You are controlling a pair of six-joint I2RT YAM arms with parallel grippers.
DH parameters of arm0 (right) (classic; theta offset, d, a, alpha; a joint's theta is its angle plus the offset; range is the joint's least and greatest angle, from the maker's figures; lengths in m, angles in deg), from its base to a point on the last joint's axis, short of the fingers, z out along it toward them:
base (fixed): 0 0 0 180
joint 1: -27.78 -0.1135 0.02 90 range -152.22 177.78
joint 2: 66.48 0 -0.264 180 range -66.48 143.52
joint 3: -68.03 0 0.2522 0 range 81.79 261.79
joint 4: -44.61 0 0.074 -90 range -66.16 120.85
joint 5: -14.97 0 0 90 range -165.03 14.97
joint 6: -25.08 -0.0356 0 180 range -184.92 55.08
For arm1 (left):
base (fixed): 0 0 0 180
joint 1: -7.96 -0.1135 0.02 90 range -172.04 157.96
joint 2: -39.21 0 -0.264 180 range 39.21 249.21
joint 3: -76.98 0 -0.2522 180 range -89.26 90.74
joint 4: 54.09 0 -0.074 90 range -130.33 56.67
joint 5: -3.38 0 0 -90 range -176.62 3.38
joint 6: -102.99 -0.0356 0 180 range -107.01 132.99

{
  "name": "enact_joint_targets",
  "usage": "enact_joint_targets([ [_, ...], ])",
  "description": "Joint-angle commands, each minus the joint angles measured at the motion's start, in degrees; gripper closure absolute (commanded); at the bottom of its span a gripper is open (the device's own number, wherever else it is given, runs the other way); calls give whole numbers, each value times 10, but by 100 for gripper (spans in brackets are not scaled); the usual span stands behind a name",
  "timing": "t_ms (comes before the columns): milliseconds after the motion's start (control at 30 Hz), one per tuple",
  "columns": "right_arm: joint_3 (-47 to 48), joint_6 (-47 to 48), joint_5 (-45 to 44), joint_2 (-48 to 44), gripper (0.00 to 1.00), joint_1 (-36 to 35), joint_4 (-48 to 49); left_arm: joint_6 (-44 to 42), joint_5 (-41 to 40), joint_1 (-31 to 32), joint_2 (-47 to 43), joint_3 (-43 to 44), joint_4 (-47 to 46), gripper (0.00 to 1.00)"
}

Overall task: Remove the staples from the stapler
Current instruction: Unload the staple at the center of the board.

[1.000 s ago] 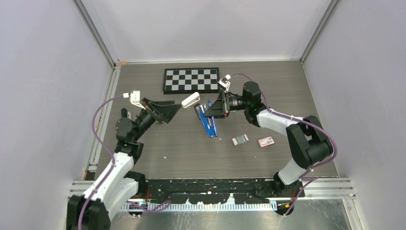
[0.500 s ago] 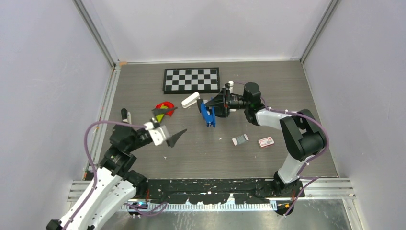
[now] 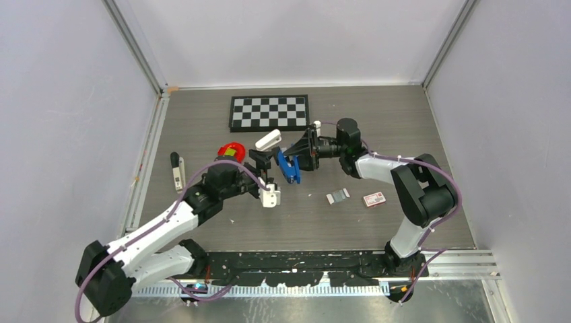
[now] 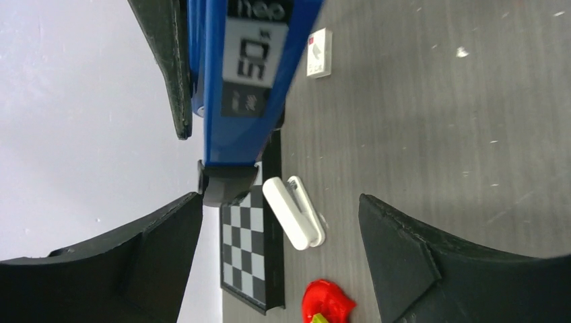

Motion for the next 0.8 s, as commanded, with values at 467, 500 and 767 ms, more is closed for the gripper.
enact_joint_targets([
  [467, 6, -27, 6, -20, 99, -18, 33, 20, -29, 0, 70, 37, -145, 25],
  [500, 7, -27, 6, -21, 99, -20, 33, 18, -28, -1, 74, 39, -141, 27],
  [767, 7, -33, 9, -21, 99, -22, 33, 21, -37, 0, 79, 46, -133, 62],
])
